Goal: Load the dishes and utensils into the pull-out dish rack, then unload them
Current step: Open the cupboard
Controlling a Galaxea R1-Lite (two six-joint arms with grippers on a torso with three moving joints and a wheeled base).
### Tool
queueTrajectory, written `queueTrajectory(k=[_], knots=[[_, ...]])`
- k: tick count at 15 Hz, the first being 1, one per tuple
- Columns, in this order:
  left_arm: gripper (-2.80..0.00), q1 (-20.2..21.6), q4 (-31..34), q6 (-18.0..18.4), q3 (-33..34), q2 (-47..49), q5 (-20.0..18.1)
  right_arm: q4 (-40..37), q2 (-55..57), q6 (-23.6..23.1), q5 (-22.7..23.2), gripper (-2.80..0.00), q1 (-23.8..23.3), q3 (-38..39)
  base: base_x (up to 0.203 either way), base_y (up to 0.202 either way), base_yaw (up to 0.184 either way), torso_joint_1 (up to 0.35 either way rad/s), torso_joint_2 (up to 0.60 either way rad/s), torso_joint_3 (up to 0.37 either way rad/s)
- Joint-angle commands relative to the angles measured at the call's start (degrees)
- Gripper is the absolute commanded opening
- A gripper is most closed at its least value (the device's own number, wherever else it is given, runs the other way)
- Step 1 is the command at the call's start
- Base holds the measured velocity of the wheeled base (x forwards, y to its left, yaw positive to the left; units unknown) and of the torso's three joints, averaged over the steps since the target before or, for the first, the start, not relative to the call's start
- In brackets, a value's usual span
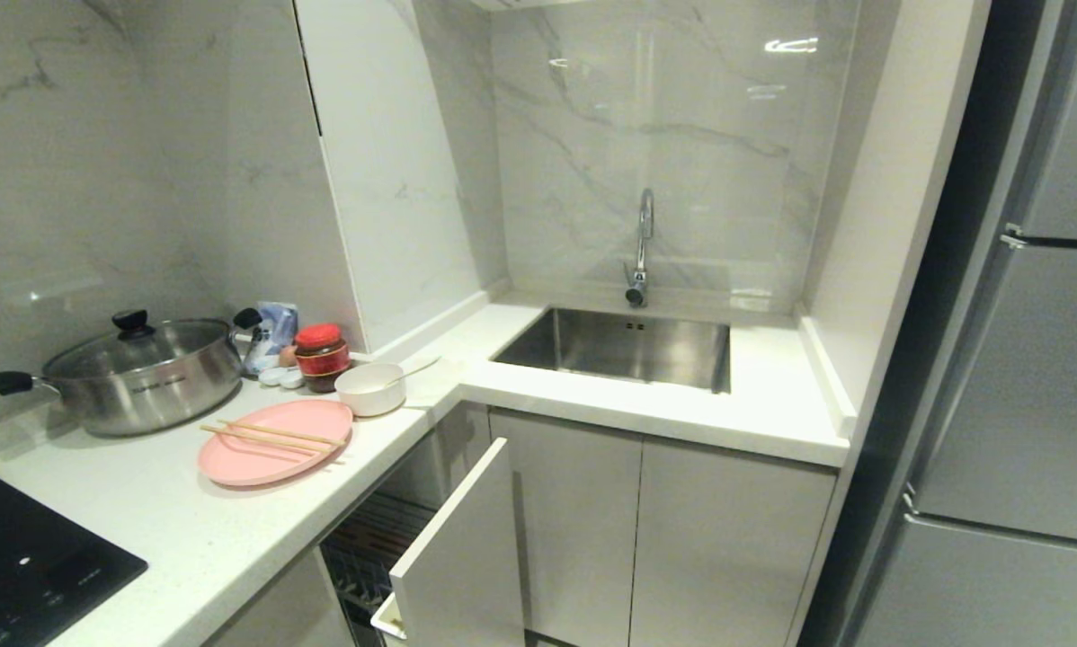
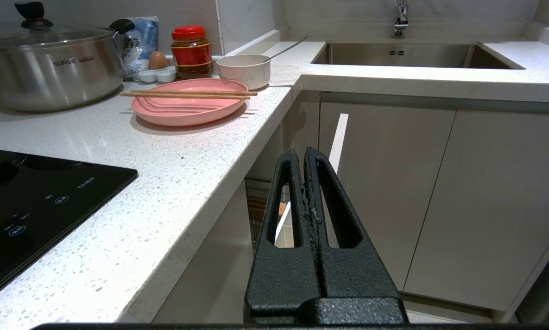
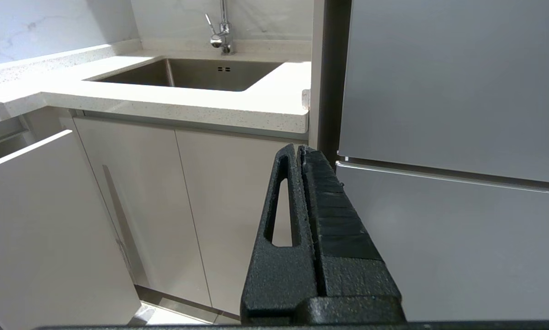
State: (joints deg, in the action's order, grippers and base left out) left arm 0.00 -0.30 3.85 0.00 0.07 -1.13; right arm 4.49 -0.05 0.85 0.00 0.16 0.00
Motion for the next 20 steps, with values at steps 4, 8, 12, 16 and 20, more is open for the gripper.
queueTrajectory(k=[4, 8, 12, 16, 20], knots=[[-2.80, 0.00, -0.05, 0.01, 0.35, 0.01, -0.01, 0.08, 0.05, -0.04, 0.00, -2.80, 0.02, 1.49, 0.000, 0.000, 0.000, 0.000, 0.00, 0.000], [-2.80, 0.00, -0.05, 0.01, 0.35, 0.01, -0.01, 0.08, 0.05, 0.61, 0.00, -2.80, 0.02, 1.49, 0.000, 0.000, 0.000, 0.000, 0.00, 0.000], [-2.80, 0.00, -0.05, 0.01, 0.35, 0.01, -0.01, 0.08, 0.05, 0.03, 0.00, -2.80, 0.02, 1.49, 0.000, 0.000, 0.000, 0.000, 0.00, 0.000], [-2.80, 0.00, -0.05, 0.01, 0.35, 0.01, -0.01, 0.08, 0.05, 0.03, 0.00, -2.80, 0.02, 1.49, 0.000, 0.000, 0.000, -0.148, 0.31, 0.156], [-2.80, 0.00, -0.05, 0.01, 0.35, 0.01, -0.01, 0.08, 0.05, 0.03, 0.00, -2.80, 0.08, 1.49, 0.000, 0.000, 0.000, -0.242, 0.52, 0.282]])
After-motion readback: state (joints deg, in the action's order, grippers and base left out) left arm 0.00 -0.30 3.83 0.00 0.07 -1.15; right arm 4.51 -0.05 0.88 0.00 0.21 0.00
